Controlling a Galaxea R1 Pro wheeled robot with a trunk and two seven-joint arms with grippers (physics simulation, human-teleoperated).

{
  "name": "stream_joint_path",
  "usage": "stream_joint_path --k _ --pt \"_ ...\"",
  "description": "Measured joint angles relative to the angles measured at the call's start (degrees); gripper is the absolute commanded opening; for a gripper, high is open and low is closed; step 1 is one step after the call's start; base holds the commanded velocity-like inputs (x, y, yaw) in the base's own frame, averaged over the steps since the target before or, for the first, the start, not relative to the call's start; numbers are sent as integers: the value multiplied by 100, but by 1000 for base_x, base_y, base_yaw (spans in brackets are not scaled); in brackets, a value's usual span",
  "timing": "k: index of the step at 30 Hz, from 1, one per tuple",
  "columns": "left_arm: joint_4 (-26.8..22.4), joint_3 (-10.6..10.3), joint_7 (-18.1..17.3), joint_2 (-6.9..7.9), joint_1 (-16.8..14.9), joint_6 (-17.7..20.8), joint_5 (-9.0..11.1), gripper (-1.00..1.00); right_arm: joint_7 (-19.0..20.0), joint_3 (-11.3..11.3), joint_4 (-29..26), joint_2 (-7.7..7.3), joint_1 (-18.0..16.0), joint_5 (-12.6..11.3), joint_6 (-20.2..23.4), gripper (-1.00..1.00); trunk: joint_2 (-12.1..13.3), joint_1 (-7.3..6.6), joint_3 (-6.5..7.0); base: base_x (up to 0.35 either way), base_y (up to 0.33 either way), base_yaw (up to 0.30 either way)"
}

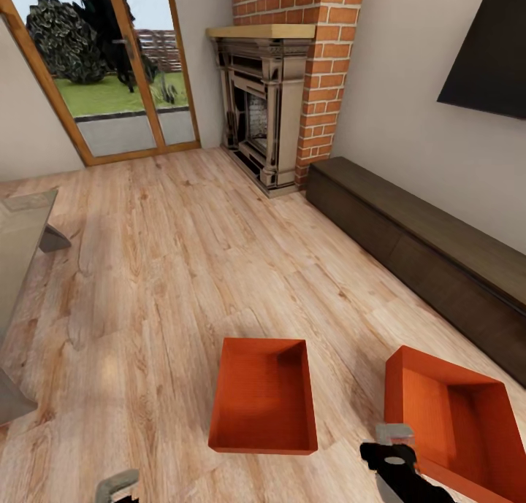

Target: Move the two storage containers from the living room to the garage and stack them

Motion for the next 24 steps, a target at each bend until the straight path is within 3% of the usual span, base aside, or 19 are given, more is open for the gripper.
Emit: stream_joint_path --k 4,6,7,9,12,14,16,19,24 --pt "38 -20 44 -196 -526 310 -30 100 -105 19 69 123 -598 17 -334 100 0 0 -1 0 0 0" --pt "65 -27 56 -304 -846 366 -31 100 -127 51 274 370 -919 27 -456 100 0 0 0 0 0 0" --pt "122 -42 68 -439 -1054 378 -38 100 -133 72 443 600 -1119 34 -604 100 0 0 0 0 0 0" --pt "197 -60 109 -634 -1284 379 -119 100 -129 73 573 808 -1257 31 -797 100 0 0 -1 0 0 0" --pt "304 -95 168 -998 -1635 355 -597 100 -89 76 678 995 -1353 57 -1163 100 0 0 -1 0 0 0" --pt "351 -95 197 -1301 -1803 172 -1232 100 37 76 707 1060 -1380 97 -1331 100 0 0 -1 0 0 0" --pt "356 -96 278 -1467 -1866 -87 -1627 100 153 72 717 1136 -1389 109 -1401 100 0 0 -2 0 0 0" --pt "294 -84 550 -1633 -1911 -429 -2003 100 263 69 729 1316 -1396 112 -1449 100 0 0 -2 0 0 0" --pt "259 -78 776 -1722 -1928 -631 -2181 100 367 78 793 1411 -1399 107 -1416 100 0 0 -2 0 0 0"
